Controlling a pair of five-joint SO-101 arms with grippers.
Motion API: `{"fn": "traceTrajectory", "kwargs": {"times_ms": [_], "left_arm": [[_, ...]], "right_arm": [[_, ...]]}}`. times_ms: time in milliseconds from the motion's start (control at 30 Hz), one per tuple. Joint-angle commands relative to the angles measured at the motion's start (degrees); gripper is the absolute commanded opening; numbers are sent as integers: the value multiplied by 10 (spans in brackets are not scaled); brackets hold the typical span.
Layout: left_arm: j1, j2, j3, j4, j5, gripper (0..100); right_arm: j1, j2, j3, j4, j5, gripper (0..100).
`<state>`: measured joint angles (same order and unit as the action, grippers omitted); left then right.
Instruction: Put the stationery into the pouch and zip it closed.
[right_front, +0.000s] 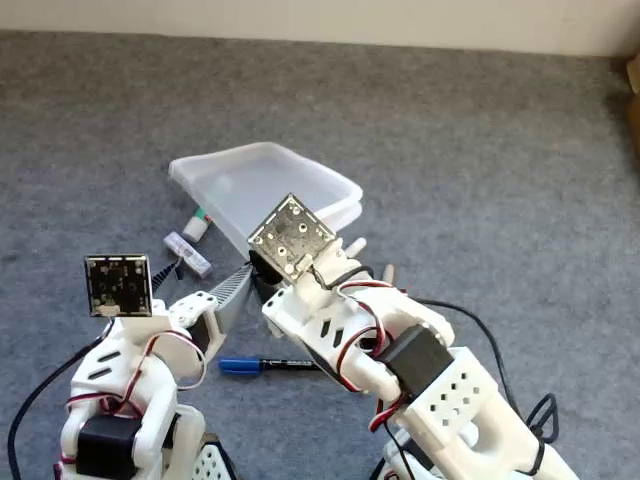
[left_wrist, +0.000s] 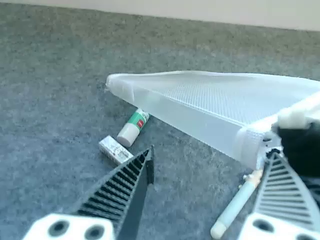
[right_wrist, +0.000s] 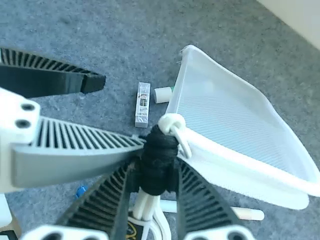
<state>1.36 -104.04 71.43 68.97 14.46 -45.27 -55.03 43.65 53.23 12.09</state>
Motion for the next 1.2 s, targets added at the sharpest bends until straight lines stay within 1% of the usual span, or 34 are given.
{"fn": "traceTrajectory", "kwargs": {"times_ms": [0, 267, 333, 467, 567, 633, 733, 800, 900, 1033, 1167], "left_arm": [[8, -5, 25, -34, 3, 325], [7, -5, 37, -57, 5, 325], [-7, -5, 37, -58, 6, 325], [-20, -5, 60, -85, 6, 324], [-21, -5, 92, -125, 0, 280], [-22, -5, 105, -143, -25, 248], [-22, -5, 108, -143, -54, 200], [-22, -5, 106, -143, -56, 168], [-41, -5, 106, -144, -68, 129], [-69, -6, 105, -145, -64, 77], [-87, -6, 105, -145, -64, 9]], "right_arm": [[-7, -20, -41, 0, -4, 4], [-8, -20, -37, 0, -4, 4], [-8, -20, -37, 1, -4, 4], [-8, -20, -36, 1, -4, 4], [-8, -20, -36, 1, -4, 4], [-8, -20, -35, 5, -4, 4], [-7, -20, -35, 32, -4, 4], [-5, -20, -35, 47, -4, 4], [-4, -20, -35, 61, -3, 4], [-1, -20, -34, 85, 0, 4], [41, -20, -14, 80, 1, 4]]}}
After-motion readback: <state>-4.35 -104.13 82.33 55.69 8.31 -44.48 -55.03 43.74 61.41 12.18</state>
